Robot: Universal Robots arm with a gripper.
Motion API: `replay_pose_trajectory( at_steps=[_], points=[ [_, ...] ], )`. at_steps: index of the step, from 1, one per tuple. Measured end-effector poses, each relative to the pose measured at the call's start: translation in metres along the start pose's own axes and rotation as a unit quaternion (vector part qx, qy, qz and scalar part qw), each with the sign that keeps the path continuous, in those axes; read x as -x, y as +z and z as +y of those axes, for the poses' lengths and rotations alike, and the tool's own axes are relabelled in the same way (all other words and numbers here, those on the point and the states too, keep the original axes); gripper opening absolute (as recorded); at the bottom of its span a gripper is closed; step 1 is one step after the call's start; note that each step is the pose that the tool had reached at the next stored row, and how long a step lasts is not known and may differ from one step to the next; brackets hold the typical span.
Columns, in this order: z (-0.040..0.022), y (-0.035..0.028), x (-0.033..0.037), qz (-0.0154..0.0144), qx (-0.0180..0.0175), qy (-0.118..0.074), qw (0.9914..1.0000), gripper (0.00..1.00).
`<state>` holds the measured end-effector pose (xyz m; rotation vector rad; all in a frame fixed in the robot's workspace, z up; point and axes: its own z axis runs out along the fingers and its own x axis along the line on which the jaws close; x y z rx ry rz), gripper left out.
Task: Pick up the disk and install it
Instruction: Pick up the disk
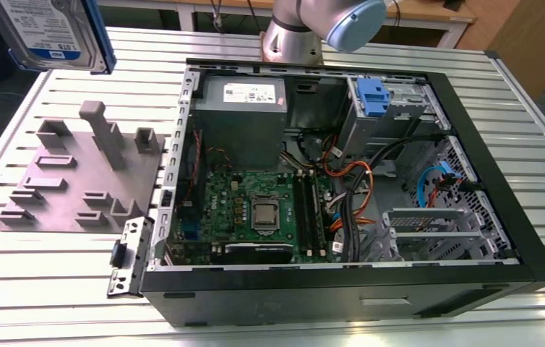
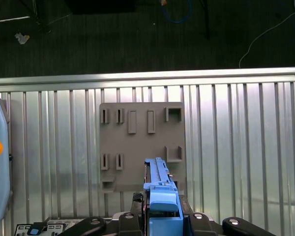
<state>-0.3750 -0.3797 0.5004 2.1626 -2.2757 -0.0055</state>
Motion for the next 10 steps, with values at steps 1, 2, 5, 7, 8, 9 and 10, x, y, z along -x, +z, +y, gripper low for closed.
replay_pose_trajectory(
  at_steps=[1,2,5,7,8,9,10],
  points=[
    [-0.0003,0.0000,0.0000,0.0000,0.0000,0.000,1.00000,0.36],
    [-0.0005,0.0000,0.0000,0.0000,0.0000,0.000,1.00000,0.36],
    [-0.0012,0.0000,0.0001,0.0000,0.0000,0.000,1.00000,0.36],
    [-0.0017,0.0000,0.0001,0.0000,0.0000,0.000,1.00000,0.36],
    [-0.0019,0.0000,0.0001,0.0000,0.0000,0.000,1.00000,0.36],
    [-0.0021,0.0000,0.0001,0.0000,0.0000,0.000,1.00000,0.36],
    [-0.0024,0.0000,0.0001,0.0000,0.0000,0.000,1.00000,0.36]
  ],
)
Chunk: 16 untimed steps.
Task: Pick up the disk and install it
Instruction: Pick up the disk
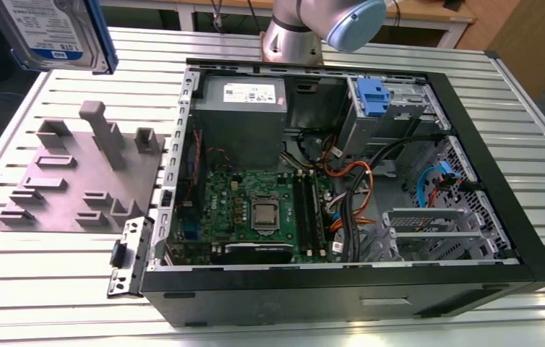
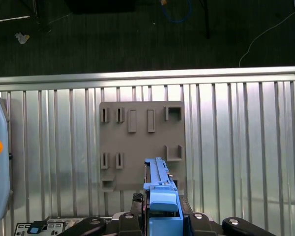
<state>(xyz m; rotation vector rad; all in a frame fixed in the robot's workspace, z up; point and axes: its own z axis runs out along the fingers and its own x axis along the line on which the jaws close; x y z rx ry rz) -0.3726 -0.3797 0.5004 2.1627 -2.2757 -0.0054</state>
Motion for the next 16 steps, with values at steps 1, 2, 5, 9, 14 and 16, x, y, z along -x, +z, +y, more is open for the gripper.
replay_pose_trajectory(
  at_steps=[1,2,5,9,14,16],
  points=[
    [-0.0002,-0.0001,0.0000,0.0000,0.0000,0.000,1.00000,0.36],
    [-0.0005,0.0000,0.0000,0.0000,0.0000,0.000,1.00000,0.36],
    [-0.0011,0.0000,0.0001,0.0000,0.0000,0.000,1.00000,0.36],
    [-0.0015,0.0000,0.0001,0.0000,0.0000,0.000,1.00000,0.36],
    [-0.0018,0.0000,0.0001,0.0000,0.0000,0.000,1.00000,0.36],
    [-0.0020,0.0000,0.0001,0.0000,0.0000,0.000,1.00000,0.36]
  ],
)
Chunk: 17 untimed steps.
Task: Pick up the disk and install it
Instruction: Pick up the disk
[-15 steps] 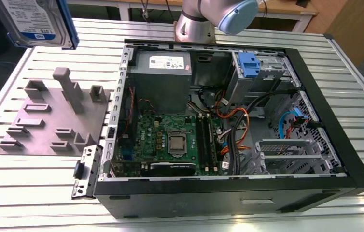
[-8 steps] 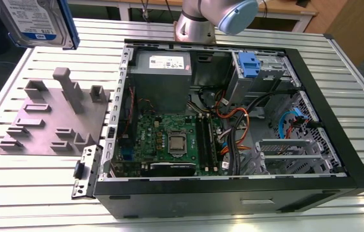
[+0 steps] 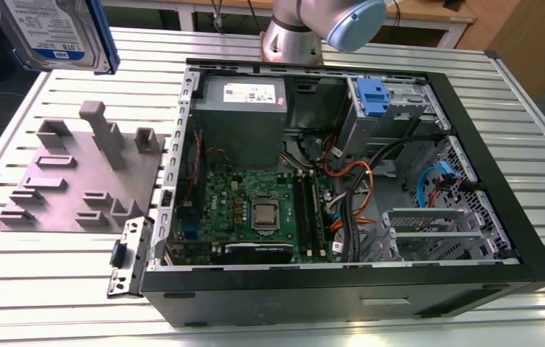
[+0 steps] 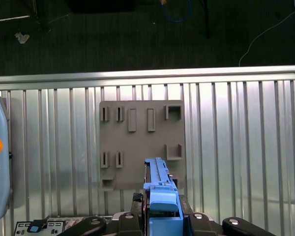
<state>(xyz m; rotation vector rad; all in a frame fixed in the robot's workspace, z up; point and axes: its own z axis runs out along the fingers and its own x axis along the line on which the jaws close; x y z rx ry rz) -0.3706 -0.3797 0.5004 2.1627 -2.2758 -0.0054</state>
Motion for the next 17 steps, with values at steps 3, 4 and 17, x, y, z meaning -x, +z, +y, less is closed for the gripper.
replay_pose_trajectory(
  at_steps=[3,4,17],
  points=[
    [-0.0034,0.0000,0.0002,0.0000,0.0000,0.000,1.00000,0.36],
    [-0.0036,-0.0001,0.0002,0.0000,0.0000,0.000,1.00000,0.36],
    [-0.0046,-0.0001,-0.0026,0.0000,0.0001,0.000,1.00000,0.36]
  ],
)
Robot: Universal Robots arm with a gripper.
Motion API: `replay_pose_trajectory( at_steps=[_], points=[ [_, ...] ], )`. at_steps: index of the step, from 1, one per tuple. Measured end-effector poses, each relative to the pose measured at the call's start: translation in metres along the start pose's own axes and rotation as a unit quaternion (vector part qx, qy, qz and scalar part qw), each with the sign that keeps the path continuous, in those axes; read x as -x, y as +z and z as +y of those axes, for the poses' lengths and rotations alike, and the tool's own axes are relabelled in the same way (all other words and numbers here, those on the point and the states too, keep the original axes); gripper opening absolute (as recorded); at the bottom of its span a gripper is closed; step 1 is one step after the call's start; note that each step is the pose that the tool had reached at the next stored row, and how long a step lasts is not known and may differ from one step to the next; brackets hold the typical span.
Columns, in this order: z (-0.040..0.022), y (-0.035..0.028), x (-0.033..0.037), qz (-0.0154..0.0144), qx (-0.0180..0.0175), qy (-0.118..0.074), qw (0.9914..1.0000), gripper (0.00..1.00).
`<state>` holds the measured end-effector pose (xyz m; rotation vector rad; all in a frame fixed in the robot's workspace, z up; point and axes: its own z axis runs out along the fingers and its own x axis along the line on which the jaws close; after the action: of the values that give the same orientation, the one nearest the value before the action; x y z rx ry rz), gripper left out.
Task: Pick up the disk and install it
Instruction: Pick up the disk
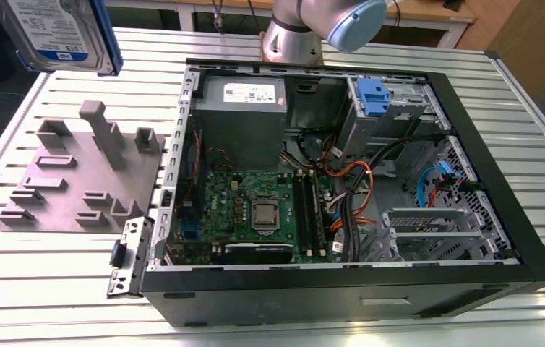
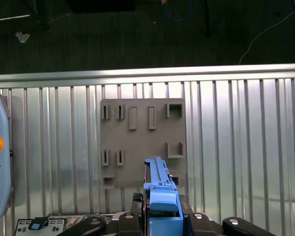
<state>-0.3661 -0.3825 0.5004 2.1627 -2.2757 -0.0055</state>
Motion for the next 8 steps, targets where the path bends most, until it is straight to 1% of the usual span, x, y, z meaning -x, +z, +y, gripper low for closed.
replay_pose_trajectory(
  at_steps=[5,8],
  points=[
    [-0.0002,0.0000,-0.0056,0.0000,0.0000,0.000,1.00000,0.36],
    [-0.0010,0.0001,-0.0064,0.0000,-0.0001,0.000,1.00000,0.36]
  ],
)
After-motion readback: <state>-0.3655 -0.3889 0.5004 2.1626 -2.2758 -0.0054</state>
